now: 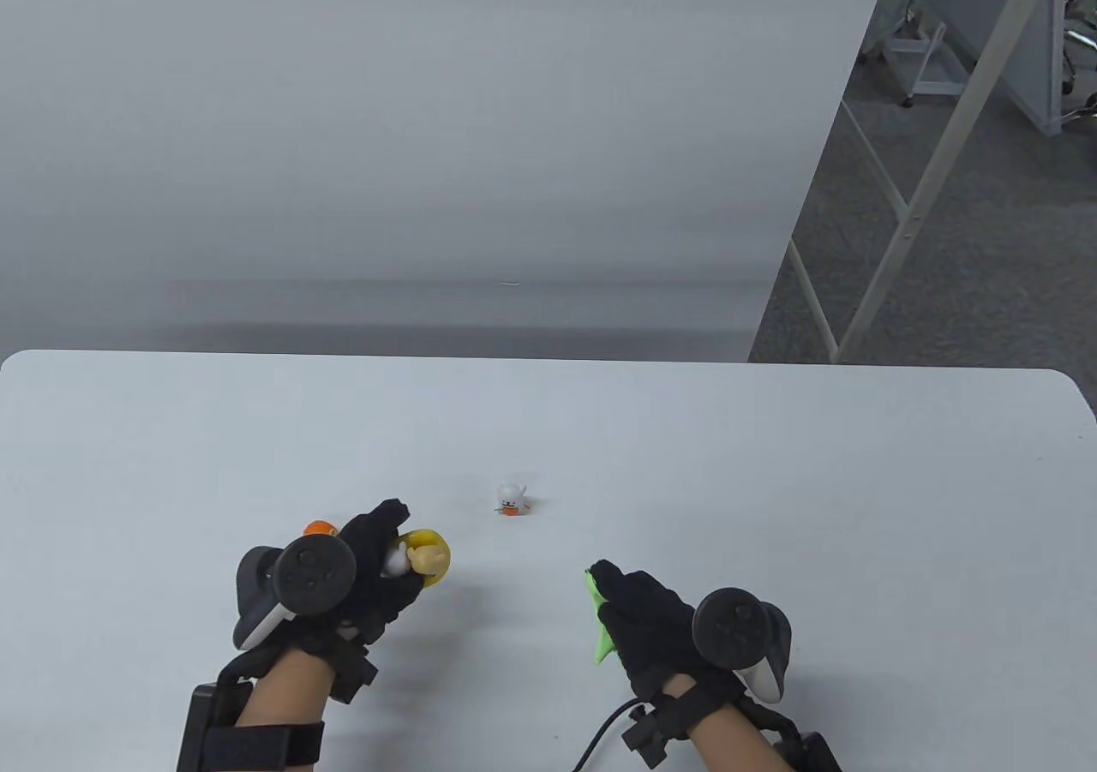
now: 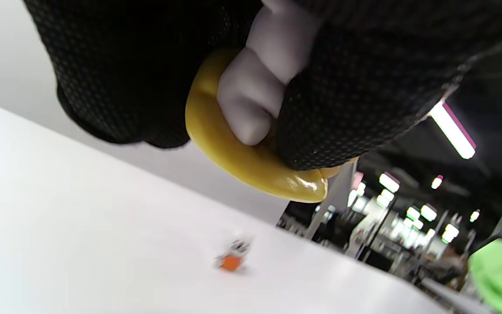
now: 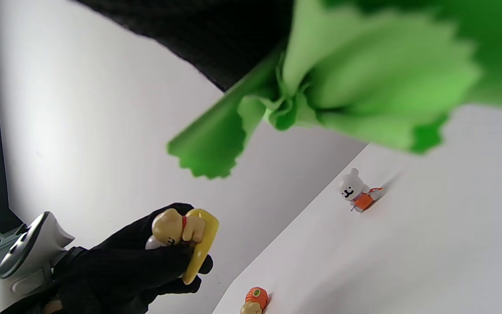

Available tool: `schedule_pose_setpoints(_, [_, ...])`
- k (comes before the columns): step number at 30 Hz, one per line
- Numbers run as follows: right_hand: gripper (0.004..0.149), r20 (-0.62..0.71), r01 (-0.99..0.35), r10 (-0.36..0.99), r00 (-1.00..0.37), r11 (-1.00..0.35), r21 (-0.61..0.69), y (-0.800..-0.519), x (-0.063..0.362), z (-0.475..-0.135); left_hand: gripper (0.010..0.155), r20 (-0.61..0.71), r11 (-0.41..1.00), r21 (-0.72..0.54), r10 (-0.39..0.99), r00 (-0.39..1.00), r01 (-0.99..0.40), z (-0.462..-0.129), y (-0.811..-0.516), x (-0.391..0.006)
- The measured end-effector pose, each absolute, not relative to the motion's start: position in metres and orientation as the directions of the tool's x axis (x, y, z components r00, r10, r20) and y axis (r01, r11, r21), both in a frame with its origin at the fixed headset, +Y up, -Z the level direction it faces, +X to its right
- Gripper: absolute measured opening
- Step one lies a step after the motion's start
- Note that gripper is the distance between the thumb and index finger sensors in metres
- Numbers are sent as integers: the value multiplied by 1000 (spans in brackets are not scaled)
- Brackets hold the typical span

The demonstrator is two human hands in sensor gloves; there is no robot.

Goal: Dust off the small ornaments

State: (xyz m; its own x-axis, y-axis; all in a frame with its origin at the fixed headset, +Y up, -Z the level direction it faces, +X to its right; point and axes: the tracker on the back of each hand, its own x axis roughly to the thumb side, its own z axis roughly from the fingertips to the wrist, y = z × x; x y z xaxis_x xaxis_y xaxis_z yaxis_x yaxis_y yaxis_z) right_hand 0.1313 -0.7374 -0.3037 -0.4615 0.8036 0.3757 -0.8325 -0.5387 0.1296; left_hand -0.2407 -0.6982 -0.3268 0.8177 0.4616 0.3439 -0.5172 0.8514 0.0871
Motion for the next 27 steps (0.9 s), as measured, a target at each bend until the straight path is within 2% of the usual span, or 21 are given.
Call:
schedule_pose_setpoints(5, [43, 400, -825, 792, -461, -549, 137, -736, 128, -301, 92, 375, 728, 101, 604, 704, -678, -306, -707, -237])
schedule_pose_setpoints(6, [43, 413, -819, 783, -466, -558, 135, -736, 127, -300, 92, 395, 710, 125, 605, 691, -693, -304, -711, -237])
schedule_pose_setpoints(10, [40, 458, -795, 749, -479, -591, 137, -735, 122, -298, 91, 431, 692, 94, 620, 656, -716, -302, -720, -230])
schedule_pose_setpoints(14, [37, 488, -791, 743, -458, -591, 159, -736, 117, -297, 86, 426, 608, -39, 728, 538, -793, -304, -729, -218])
schedule_pose_setpoints(16, [38, 487, -787, 748, -450, -590, 180, -738, 116, -297, 78, 431, 593, -102, 750, 502, -798, -305, -733, -210])
schedule_pose_setpoints(20, [39, 492, -774, 752, -439, -595, 219, -742, 112, -298, 79, 454, 624, -233, 748, 484, -746, -305, -741, -191])
schedule_pose_setpoints(23, [39, 524, -765, 741, -419, -599, 236, -741, 104, -294, 78, 544, 720, -159, 635, 548, -675, -302, -737, -175])
schedule_pose_setpoints(25, [39, 573, -757, 713, -404, -612, 228, -738, 96, -290, 78, 558, 771, -121, 574, 600, -625, -301, -735, -167])
schedule_pose_setpoints(27, [39, 614, -741, 682, -398, -633, 224, -734, 87, -287, 77, 553, 772, -153, 585, 593, -617, -302, -740, -159])
